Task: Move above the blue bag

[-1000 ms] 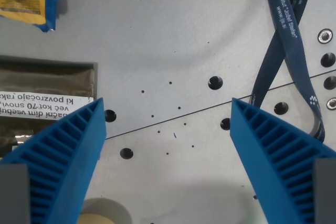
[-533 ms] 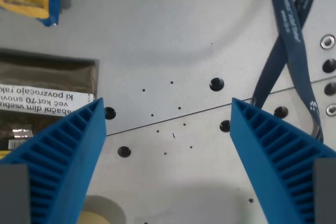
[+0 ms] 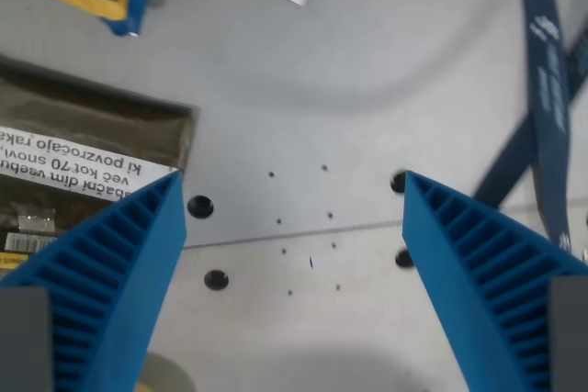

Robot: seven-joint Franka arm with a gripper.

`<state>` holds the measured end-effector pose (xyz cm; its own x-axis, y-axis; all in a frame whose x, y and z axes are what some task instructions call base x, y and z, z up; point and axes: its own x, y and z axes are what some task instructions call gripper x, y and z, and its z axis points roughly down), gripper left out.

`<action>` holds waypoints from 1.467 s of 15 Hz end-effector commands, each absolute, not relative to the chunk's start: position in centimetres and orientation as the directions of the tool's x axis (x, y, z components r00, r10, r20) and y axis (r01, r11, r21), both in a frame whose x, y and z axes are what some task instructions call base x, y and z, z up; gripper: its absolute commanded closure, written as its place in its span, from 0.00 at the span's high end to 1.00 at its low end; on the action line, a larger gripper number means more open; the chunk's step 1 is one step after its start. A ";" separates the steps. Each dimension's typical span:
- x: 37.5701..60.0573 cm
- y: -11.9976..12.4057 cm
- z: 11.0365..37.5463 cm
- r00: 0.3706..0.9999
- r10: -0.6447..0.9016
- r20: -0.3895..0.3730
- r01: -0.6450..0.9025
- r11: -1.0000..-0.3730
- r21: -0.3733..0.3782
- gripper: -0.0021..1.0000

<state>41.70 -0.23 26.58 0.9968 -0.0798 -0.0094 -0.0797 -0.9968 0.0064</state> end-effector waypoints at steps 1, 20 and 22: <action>42.7 0.7 26.0 0.974 0.225 -0.005 0.225 -0.974 -0.029 1.00; 48.1 9.7 18.3 0.653 0.756 0.041 0.756 -0.648 -0.091 1.00; 48.7 10.4 17.6 0.607 0.794 0.045 0.794 -0.602 -0.089 1.00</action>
<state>47.97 10.22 17.76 0.8296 0.5584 0.0039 0.5583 -0.8295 -0.0154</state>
